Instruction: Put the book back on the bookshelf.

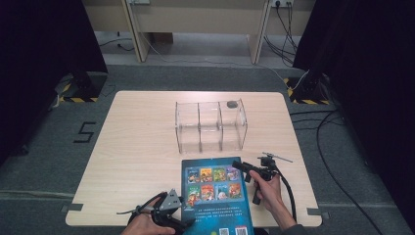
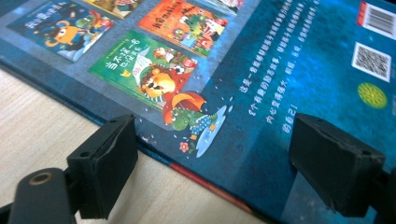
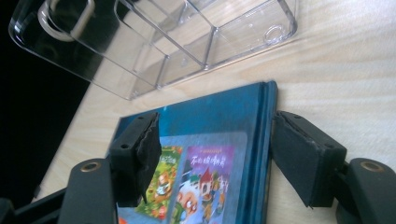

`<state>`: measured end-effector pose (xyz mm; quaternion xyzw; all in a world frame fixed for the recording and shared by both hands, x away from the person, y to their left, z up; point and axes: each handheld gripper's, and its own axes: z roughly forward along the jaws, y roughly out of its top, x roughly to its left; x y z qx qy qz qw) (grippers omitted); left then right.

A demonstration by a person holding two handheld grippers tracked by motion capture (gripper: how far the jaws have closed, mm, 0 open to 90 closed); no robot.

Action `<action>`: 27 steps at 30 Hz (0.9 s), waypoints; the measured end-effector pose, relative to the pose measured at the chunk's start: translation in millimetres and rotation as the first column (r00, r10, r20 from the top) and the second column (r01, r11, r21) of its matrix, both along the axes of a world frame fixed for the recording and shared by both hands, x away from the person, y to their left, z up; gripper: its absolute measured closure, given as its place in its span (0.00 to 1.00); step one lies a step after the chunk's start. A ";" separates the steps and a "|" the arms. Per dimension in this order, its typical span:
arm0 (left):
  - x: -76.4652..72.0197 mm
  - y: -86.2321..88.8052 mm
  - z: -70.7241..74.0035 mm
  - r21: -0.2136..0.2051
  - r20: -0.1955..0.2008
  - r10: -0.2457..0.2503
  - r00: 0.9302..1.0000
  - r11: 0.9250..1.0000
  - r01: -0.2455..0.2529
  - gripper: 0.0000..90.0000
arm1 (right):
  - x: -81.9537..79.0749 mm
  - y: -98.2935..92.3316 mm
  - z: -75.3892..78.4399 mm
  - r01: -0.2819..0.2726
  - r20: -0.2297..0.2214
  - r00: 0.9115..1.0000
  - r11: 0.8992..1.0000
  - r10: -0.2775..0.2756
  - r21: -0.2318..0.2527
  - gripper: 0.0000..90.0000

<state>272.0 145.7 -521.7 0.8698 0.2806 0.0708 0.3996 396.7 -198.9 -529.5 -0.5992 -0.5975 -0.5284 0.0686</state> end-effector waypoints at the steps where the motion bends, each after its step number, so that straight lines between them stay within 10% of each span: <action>1: 0.0 0.0 0.0 0.000 0.000 0.000 1.000 1.000 0.000 0.17 | 0.0 0.0 0.0 0.000 0.000 1.000 1.000 0.000 0.000 0.37; 3: 0.8 0.9 -0.4 -0.017 -0.008 0.002 1.000 1.000 -0.002 0.17 | -6.9 7.6 -13.6 -0.044 -0.119 0.990 0.976 0.071 0.214 0.50; 6: 1.2 0.6 -0.1 -0.016 -0.011 0.000 1.000 1.000 0.000 0.17 | -10.4 13.2 -7.9 -0.048 -0.110 0.992 0.984 0.067 0.171 0.42; 15: 3.2 0.7 1.1 -0.022 -0.028 -0.010 1.000 1.000 0.009 0.17 | -15.1 -0.5 -6.9 -0.122 -0.111 0.985 0.988 0.132 0.093 0.66; 27: 5.2 3.9 2.4 -0.039 -0.065 -0.008 0.998 0.999 0.005 0.15 | -22.9 -8.5 4.4 -0.219 0.008 0.976 0.972 0.219 0.088 0.73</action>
